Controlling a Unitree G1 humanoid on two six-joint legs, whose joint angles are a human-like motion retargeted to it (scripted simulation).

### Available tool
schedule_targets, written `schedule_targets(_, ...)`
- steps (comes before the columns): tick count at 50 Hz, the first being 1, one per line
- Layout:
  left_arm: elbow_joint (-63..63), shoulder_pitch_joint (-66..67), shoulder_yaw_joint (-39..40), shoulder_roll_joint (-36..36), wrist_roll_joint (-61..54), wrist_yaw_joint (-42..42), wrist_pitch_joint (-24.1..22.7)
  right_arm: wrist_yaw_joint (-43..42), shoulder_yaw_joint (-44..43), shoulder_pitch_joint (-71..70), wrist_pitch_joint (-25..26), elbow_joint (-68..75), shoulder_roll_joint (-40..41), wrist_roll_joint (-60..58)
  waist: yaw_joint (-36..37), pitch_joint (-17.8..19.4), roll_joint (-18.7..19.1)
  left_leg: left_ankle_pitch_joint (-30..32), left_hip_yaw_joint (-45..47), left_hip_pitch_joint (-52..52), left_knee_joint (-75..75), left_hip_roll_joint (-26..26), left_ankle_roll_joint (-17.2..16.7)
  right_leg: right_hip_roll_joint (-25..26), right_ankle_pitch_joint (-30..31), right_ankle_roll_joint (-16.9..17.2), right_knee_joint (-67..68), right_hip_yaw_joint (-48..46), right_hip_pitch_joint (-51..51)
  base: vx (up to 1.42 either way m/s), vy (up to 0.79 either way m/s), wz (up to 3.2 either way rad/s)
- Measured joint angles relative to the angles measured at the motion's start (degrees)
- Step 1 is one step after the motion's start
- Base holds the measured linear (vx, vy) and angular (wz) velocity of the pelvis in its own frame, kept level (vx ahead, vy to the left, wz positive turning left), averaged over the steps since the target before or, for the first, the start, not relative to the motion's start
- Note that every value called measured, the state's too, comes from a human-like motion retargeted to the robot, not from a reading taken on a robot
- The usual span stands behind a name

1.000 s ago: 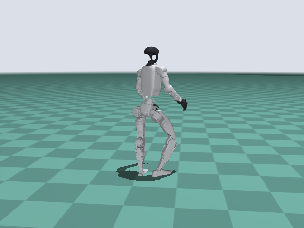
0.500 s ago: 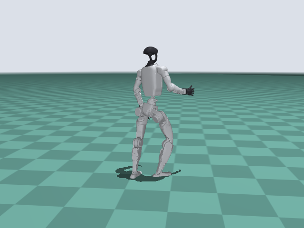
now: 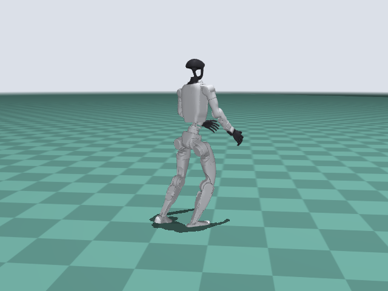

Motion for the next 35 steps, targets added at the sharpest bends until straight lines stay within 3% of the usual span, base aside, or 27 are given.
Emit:
schedule_targets(7, 12.84, -16.52, -10.56, -6.41, -1.07, -2.13, 0.39, 1.92, 4.24, 3.12, 0.21, -1.60, -0.46, -1.67, -2.77, -0.31, 3.82, -3.19, -0.05, -2.87, 1.47, 2.35, 0.30, 3.58, 2.77, 0.84, -5.32, 1.58, 0.18, 0.04, 0.02, -0.36)
schedule_targets(12, 21.24, -22.55, -13.28, -10.13, -3.49, -3.25, 0.45, 3.10, 6.62, 5.71, 0.63, -4.07, -0.97, -3.17, -4.48, -0.65, 4.91, -5.05, -0.17, -3.77, -0.85, 2.25, 0.69, 5.13, 4.75, 1.86, -8.53, 3.27, 0.09, 0.03, 0.05, -0.45)
schedule_targets(22, 23.93, -24.85, -9.86, -12.73, -10.24, 0.40, -0.60, 2.47, 6.89, 8.78, 1.10, -7.08, -1.59, -3.23, -6.17, -0.91, 4.13, -5.88, 0.94, -3.94, -5.68, 1.18, 1.54, 6.00, 6.85, 3.45, -11.07, 5.69, -0.90, -0.01, 0.04, -0.32)
schedule_targets(35, 12.66, -21.74, -4.98, -12.92, -14.87, 4.16, -2.14, 1.75, 1.98, 10.62, 1.13, -14.12, -1.03, 7.21, -7.94, -0.63, 2.29, -3.94, 3.97, -1.48, -13.54, -1.81, 3.27, 4.82, 8.07, 4.50, -12.22, 7.43, -2.04, 0.00, 0.00, 0.00)
